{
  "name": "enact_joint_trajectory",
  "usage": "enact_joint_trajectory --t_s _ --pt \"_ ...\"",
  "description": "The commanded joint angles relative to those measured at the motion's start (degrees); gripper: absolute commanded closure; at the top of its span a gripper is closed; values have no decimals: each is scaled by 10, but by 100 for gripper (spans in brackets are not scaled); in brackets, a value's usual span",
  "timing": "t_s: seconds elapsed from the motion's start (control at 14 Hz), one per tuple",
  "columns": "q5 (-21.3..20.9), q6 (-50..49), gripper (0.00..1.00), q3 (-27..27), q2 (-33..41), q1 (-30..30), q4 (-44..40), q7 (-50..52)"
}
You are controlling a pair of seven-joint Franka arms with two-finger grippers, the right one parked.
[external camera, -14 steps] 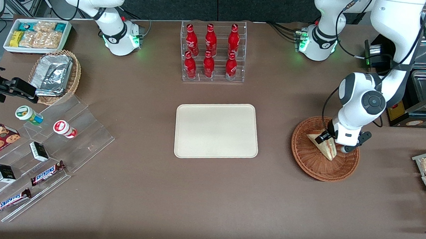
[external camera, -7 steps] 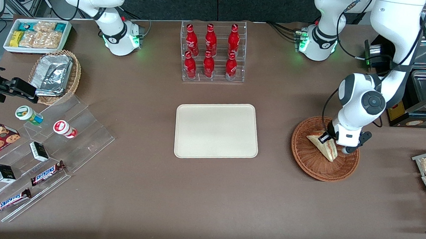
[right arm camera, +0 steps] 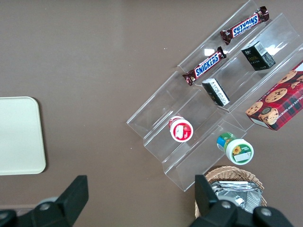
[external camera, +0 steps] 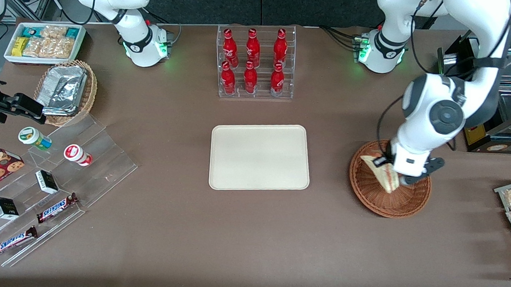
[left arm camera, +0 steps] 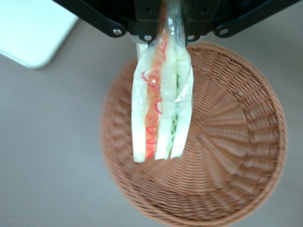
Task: Place sandwich from basket to tray
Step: 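Lift the sandwich and carry it with the left gripper over the cream tray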
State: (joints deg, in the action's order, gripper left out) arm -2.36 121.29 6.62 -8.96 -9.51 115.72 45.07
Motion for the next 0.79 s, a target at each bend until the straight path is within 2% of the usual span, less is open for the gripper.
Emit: enact_joint_trajectory --t_s 0.0,0.29,0.71 --pt "2 -14 100 -2 -36 -75 -53 -3" --pt "10 -18 100 -1 -115 -176 -143 14" --pt "28 -32 100 1 -250 -251 -270 14"
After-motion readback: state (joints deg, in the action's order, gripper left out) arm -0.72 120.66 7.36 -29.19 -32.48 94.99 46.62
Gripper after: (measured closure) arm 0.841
